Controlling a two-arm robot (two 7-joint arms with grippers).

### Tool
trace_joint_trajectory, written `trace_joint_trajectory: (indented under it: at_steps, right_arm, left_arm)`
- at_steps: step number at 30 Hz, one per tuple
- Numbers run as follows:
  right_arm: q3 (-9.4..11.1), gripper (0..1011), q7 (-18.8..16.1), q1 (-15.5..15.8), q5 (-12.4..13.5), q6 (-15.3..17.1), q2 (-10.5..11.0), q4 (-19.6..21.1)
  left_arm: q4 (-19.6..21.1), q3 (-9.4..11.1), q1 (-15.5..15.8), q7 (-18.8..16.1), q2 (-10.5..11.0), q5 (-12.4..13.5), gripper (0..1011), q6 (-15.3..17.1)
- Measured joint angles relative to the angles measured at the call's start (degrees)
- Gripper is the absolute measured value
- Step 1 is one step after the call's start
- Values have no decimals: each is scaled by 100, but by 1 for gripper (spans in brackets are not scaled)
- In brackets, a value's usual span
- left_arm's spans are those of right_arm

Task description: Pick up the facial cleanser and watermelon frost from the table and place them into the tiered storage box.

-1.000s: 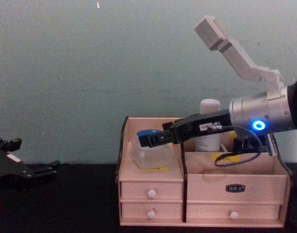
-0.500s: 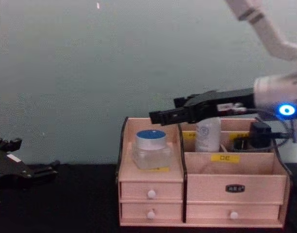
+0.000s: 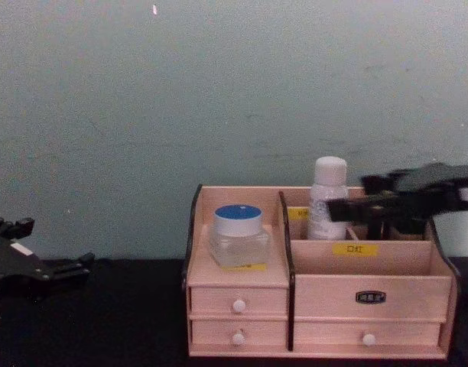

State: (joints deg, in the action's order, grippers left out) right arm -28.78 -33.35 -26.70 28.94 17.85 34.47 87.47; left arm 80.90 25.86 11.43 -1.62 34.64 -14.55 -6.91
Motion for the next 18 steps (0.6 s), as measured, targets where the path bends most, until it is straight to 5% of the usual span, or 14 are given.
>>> trace_joint_trajectory:
  at_steps: [9, 14, 18]
  right_arm:
    - [760, 1000, 880, 872, 225, 67, 647, 730]
    - [1024, 1000, 1392, 1086, 129, 19, 599, 731]
    - [1231, 1000, 2222, 1304, -236, -240, 321, 592]
  left_arm:
    - [0, 0, 0, 0, 0, 0, 1001, 0]
    - [0, 0, 0, 0, 0, 0, 1001, 0]
    - [0, 0, 0, 0, 0, 0, 1001, 0]
